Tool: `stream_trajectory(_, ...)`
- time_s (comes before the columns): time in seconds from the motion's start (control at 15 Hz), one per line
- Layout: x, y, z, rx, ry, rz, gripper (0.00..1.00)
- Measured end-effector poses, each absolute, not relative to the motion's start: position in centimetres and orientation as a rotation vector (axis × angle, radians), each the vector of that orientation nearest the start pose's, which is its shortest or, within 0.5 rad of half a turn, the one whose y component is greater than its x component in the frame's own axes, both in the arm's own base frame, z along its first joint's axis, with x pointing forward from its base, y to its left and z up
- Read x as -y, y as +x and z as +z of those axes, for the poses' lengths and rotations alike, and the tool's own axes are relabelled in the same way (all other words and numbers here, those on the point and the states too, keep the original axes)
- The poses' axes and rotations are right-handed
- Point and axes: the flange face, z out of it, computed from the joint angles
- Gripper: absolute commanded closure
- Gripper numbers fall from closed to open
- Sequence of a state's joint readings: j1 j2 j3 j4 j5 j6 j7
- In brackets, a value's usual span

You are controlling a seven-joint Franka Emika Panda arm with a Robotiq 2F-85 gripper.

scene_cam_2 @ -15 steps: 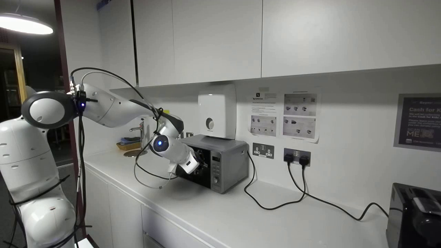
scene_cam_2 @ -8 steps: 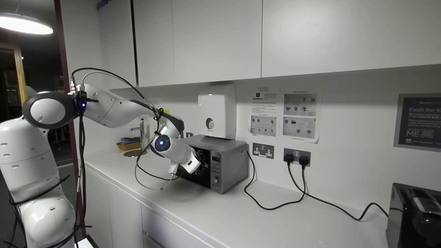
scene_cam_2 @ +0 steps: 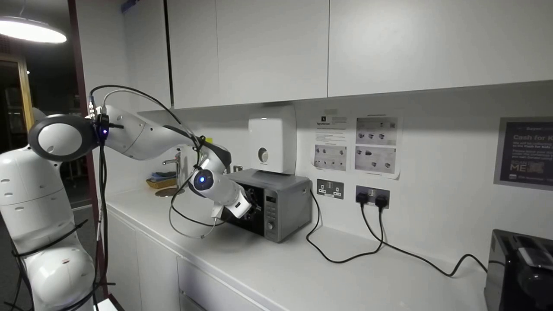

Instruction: Press a button on the microwave

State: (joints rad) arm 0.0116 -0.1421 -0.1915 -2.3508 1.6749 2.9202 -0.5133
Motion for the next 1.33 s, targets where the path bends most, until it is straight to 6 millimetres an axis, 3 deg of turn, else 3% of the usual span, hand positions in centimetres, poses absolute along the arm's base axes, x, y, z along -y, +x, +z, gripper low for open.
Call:
stream_trajectory(0.53,15.4,47.8,42.2,-1.375,-1.842,-0.944,1.00)
stream_trajectory(1.33,16.5,51.5,39.9,-1.426,-1.857,-0.937,1.00)
